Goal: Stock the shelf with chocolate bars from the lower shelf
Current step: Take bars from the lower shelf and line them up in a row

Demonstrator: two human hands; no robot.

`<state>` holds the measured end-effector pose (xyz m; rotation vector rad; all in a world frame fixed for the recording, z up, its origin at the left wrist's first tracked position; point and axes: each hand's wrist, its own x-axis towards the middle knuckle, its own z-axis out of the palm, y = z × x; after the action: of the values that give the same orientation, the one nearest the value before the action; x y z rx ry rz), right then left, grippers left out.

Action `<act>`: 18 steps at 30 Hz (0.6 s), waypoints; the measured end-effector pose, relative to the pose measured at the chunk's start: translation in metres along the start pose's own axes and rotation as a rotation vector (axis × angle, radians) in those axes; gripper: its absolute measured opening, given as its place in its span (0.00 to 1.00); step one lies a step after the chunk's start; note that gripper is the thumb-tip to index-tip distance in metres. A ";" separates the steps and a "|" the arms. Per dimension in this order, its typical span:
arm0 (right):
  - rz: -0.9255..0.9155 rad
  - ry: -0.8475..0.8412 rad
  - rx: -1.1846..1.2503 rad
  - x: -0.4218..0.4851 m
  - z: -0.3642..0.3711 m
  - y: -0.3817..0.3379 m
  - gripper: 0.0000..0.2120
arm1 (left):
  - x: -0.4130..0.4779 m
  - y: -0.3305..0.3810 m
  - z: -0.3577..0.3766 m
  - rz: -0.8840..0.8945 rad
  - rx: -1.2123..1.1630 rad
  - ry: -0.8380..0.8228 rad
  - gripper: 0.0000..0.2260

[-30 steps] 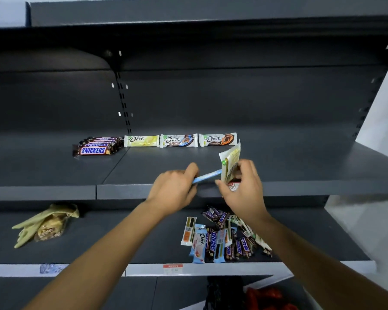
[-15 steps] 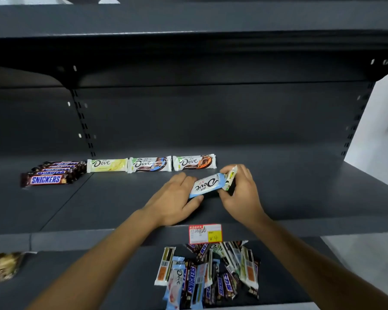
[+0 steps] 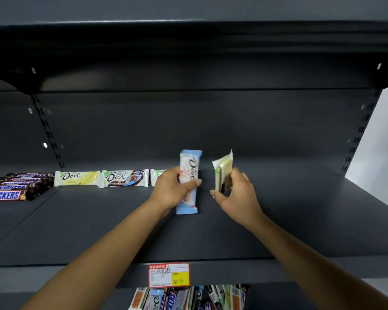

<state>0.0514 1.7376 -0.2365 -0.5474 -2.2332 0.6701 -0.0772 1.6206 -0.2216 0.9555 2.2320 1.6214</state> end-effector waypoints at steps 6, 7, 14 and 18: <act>0.011 -0.125 -0.031 0.009 -0.007 0.007 0.22 | 0.004 0.017 0.022 -0.263 -0.484 0.035 0.08; 0.006 -0.123 -0.025 0.011 -0.008 0.007 0.21 | 0.004 0.018 0.024 -0.299 -0.527 0.041 0.07; -0.034 -0.145 -0.080 0.021 -0.006 0.014 0.20 | 0.005 0.023 0.031 -0.366 -0.775 -0.051 0.05; -0.011 -0.167 -0.113 0.026 -0.007 0.020 0.23 | 0.010 0.022 0.033 -0.373 -0.880 -0.087 0.07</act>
<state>0.0438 1.7692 -0.2308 -0.5521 -2.4405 0.6064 -0.0589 1.6559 -0.2119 0.3293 1.2693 1.9988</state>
